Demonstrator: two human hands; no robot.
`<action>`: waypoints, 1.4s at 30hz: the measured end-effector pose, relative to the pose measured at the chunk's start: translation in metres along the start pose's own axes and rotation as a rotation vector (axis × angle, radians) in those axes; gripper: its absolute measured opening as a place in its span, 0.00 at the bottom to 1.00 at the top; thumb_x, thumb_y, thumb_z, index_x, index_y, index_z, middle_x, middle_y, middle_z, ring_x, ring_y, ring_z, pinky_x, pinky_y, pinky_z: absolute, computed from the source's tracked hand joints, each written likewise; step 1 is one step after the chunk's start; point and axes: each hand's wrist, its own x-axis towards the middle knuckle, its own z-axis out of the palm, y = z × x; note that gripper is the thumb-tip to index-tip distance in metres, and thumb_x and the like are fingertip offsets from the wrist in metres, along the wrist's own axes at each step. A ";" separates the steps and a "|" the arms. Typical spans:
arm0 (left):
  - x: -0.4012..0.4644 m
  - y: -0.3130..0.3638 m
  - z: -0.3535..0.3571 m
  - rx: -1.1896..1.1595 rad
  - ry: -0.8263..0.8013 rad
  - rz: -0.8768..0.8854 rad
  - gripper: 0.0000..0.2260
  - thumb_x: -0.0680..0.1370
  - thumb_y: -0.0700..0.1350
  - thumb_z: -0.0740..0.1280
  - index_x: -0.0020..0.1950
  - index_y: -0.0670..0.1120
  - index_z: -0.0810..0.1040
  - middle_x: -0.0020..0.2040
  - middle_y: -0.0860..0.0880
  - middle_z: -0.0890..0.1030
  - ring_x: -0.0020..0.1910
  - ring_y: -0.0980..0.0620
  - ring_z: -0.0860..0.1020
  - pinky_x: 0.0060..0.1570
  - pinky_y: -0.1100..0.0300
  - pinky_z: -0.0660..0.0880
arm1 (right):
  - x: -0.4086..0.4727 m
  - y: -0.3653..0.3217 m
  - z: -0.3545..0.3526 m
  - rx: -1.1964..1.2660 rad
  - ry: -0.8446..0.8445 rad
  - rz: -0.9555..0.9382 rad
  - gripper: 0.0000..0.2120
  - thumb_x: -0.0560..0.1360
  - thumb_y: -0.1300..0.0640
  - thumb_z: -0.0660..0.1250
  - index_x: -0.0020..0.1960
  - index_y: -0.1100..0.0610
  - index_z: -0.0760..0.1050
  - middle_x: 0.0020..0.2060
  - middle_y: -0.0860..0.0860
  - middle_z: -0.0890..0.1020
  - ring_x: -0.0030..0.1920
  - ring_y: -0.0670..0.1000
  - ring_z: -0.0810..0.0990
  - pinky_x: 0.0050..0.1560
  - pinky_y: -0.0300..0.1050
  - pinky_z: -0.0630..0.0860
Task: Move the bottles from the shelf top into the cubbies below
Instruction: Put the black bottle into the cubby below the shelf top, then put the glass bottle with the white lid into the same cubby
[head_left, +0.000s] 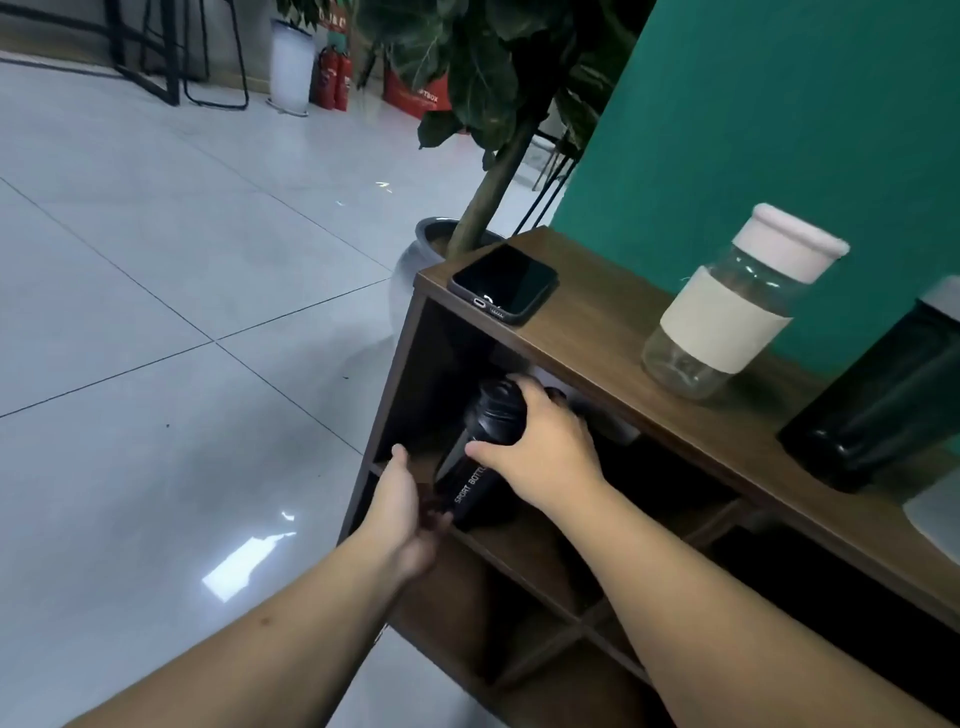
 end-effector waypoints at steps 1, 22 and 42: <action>0.005 0.002 0.003 0.018 -0.019 -0.002 0.22 0.85 0.62 0.55 0.53 0.46 0.79 0.50 0.45 0.82 0.49 0.48 0.79 0.64 0.50 0.72 | 0.007 0.001 0.002 0.010 0.007 -0.002 0.42 0.62 0.37 0.77 0.72 0.39 0.65 0.67 0.49 0.77 0.67 0.58 0.75 0.68 0.53 0.73; 0.058 0.007 0.014 -0.147 0.007 -0.013 0.33 0.81 0.67 0.60 0.76 0.44 0.71 0.74 0.50 0.74 0.77 0.47 0.67 0.66 0.52 0.70 | 0.042 -0.004 0.030 -0.115 0.071 0.040 0.49 0.65 0.31 0.74 0.79 0.46 0.60 0.72 0.56 0.74 0.68 0.62 0.75 0.66 0.55 0.74; -0.200 0.041 0.142 0.281 -0.392 0.020 0.22 0.84 0.58 0.61 0.65 0.42 0.80 0.65 0.36 0.81 0.61 0.34 0.81 0.57 0.39 0.82 | -0.064 -0.018 -0.240 0.303 0.627 0.024 0.17 0.73 0.50 0.73 0.62 0.49 0.79 0.56 0.50 0.81 0.54 0.51 0.79 0.52 0.44 0.73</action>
